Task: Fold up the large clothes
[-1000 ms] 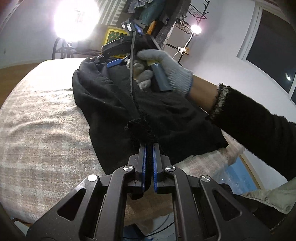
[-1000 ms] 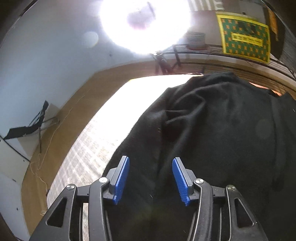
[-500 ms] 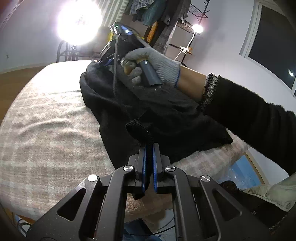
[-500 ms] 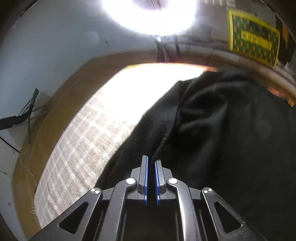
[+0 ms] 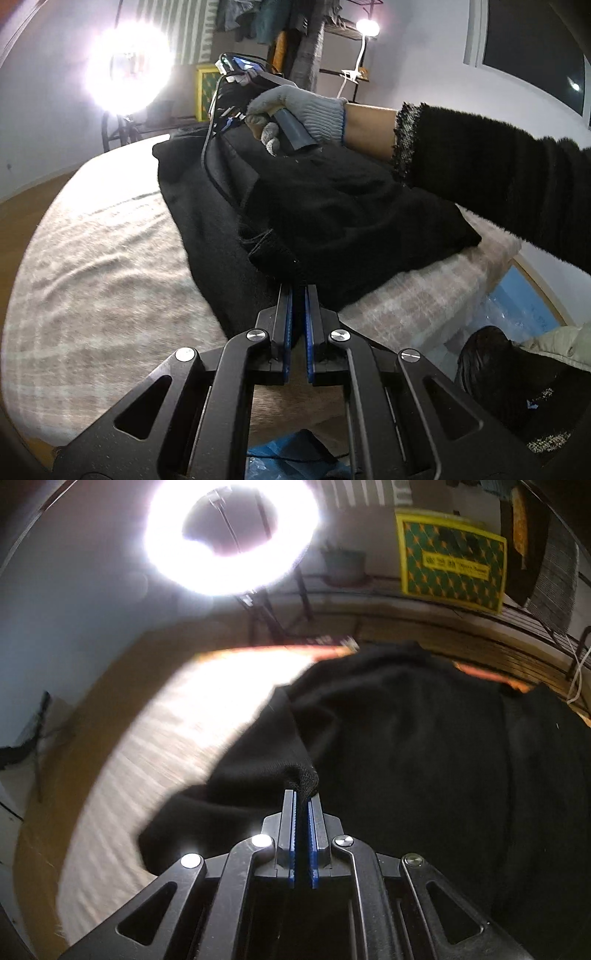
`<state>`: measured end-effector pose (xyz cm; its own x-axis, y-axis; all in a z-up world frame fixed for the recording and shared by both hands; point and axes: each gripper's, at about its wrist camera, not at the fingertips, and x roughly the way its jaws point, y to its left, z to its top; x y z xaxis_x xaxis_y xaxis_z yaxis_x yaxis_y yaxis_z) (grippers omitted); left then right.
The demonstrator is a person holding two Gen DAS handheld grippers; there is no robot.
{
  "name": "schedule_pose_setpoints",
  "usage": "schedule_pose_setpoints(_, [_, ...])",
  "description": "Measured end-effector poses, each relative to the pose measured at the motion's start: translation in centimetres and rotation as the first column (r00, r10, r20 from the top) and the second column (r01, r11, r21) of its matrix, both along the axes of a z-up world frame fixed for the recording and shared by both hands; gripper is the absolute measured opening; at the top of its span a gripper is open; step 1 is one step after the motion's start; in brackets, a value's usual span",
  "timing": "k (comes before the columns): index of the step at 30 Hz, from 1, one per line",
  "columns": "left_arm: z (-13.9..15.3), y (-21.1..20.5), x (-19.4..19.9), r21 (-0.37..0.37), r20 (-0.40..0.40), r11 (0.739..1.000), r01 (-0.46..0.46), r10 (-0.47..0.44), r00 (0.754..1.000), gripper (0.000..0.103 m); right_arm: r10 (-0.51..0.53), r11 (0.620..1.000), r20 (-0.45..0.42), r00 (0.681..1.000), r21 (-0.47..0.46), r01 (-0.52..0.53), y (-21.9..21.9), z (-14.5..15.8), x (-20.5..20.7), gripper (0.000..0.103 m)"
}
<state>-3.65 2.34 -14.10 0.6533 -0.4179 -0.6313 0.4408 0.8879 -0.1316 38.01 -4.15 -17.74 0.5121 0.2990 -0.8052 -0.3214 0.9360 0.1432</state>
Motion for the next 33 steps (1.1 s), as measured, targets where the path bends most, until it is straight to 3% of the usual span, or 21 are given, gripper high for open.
schedule_pose_setpoints(3, [-0.7, -0.9, -0.3, 0.034, 0.000, 0.999, 0.021, -0.021, 1.000, 0.004, -0.028, 0.999, -0.016, 0.999, -0.037, 0.028, -1.0, -0.5, 0.0, 0.006])
schedule_pose_setpoints(5, [-1.0, -1.2, -0.3, 0.030, -0.021, 0.999, 0.036, -0.035, 0.999, 0.004, -0.041, 0.998, -0.022, 0.999, -0.052, 0.040, -1.6, -0.2, 0.3, 0.031])
schedule_pose_setpoints(6, [-1.1, -1.3, -0.5, 0.026, -0.021, 0.999, 0.039, -0.038, 0.999, 0.004, -0.041, 0.997, -0.011, 0.999, -0.059, 0.040, -1.9, 0.1, 0.1, 0.033])
schedule_pose_setpoints(10, [-0.7, -1.0, -1.7, -0.016, -0.019, 0.997, 0.071, -0.071, 0.997, 0.004, -0.024, 0.998, 0.049, 0.999, -0.062, 0.027, -3.6, 2.5, -1.5, 0.032])
schedule_pose_setpoints(13, [0.4, -0.2, -3.1, -0.047, 0.014, 0.995, 0.085, -0.084, 0.996, 0.004, -0.002, 0.999, 0.058, 0.998, 0.036, 0.000, -5.4, 4.4, -3.5, 0.033])
schedule_pose_setpoints(20, [2.1, 3.6, -2.0, -0.142, 0.039, 0.989, -0.034, 0.040, 0.998, 0.004, 0.207, 0.957, 0.055, 0.977, 0.194, -0.214, -6.7, 6.7, -12.6, 0.034])
schedule_pose_setpoints(24, [1.4, 3.7, 0.0, -0.142, 0.013, 0.988, -0.063, 0.065, 0.998, 0.004, 0.364, 0.919, 0.048, 0.930, 0.143, -0.367, -3.9, 5.2, -18.7, 0.034])
schedule_pose_setpoints(28, [-0.5, 3.3, 1.9, -0.120, -0.066, 0.985, -0.125, 0.118, 0.991, 0.004, 0.423, 0.904, 0.016, 0.906, 0.058, -0.423, -1.0, 2.7, -22.6, 0.033])
schedule_pose_setpoints(30, [-1.0, 3.7, 2.4, -0.140, -0.092, 0.977, -0.163, 0.151, 0.984, 0.009, 0.436, 0.900, -0.003, 0.900, 0.018, -0.436, 0.0, 1.2, -23.9, 0.033])
schedule_pose_setpoints(32, [-1.4, 4.1, 2.7, -0.152, -0.102, 0.968, -0.199, 0.184, 0.978, 0.027, 0.433, 0.900, -0.014, 0.901, -0.038, -0.434, 0.6, -0.2, -24.7, 0.033])
schedule_pose_setpoints(33, [-1.5, 4.3, 2.8, -0.159, -0.106, 0.965, -0.209, 0.193, 0.975, 0.029, 0.427, 0.901, -0.017, 0.904, -0.084, -0.427, 0.5, -1.0, -25.1, 0.033])
